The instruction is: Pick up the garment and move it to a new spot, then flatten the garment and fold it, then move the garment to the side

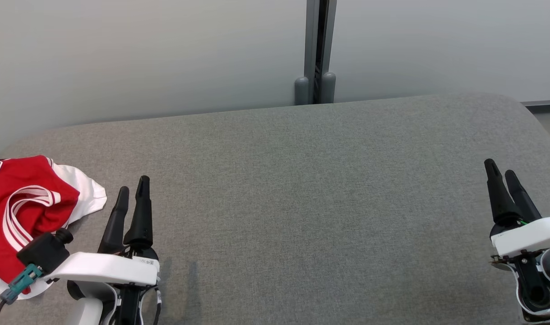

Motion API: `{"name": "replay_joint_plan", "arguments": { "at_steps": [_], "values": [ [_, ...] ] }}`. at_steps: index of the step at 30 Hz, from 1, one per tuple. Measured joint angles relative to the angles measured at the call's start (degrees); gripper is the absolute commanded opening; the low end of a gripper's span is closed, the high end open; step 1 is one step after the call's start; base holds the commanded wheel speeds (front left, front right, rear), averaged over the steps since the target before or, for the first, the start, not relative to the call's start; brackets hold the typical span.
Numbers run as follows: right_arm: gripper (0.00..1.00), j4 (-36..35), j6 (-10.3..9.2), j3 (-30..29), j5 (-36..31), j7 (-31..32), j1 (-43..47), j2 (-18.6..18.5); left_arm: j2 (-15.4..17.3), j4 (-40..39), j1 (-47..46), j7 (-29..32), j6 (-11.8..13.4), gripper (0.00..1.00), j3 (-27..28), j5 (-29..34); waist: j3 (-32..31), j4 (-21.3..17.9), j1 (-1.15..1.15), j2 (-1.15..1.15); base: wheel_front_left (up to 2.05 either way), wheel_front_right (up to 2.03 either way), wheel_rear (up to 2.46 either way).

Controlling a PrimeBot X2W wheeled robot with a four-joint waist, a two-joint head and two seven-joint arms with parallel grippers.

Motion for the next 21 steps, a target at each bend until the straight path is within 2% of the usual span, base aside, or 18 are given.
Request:
{"name": "replay_joint_plan", "arguments": {
  "at_steps": [21],
  "values": [
    [1.0, -0.6, 0.0, 5.4, -14.7, -4.1, 1.2, -0.4, 3.5, -1.3, 0.5, 2.4, 4.4, 1.0, -0.7, 17.0, -0.4, -0.4, 0.0, 0.0, 0.0, 0.0, 0.0]
  ]
}}
